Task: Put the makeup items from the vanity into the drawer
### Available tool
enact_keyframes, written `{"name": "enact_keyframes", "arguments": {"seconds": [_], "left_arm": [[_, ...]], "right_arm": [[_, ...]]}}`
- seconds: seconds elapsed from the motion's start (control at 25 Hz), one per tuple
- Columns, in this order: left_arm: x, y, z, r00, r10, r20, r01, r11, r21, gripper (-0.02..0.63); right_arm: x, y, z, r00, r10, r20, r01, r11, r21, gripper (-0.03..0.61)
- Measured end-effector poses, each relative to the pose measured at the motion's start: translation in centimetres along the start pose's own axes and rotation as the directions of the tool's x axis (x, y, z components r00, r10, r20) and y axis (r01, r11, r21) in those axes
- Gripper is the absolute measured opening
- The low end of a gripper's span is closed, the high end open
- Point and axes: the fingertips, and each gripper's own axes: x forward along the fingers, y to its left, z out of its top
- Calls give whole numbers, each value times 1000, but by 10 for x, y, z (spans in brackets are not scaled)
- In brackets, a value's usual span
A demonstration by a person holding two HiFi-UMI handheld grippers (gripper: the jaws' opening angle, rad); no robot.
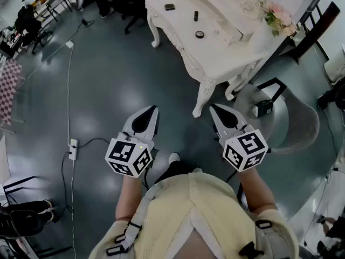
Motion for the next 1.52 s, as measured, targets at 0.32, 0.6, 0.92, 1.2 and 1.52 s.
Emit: {"name": "enact_keyframes", "arguments": {"seconds": [0.32,0.6,0.92,1.2,1.52], "left_arm": [[13,33,5,1000,-12,0,12,1000,17,-6],[22,58,3,1000,-6,-25,7,999,41,-6],[16,90,1,1000,-8,-23,9,1000,18,-5],[9,118,-7,999,-10,-50,11,1000,6,-5],[45,125,-8,995,-69,-72,69,998,-1,-5]], "right_arm": [[36,0,5,1000,10,4,-10,1000,28,2],[62,1,4,1000,22,-5,-21,999,43,3],[94,22,7,997,73,-14,-73,997,36,66],[116,34,3,997,62,-38,-61,998,24,103],[141,7,6,998,30,-50,-29,999,26,155]]}}
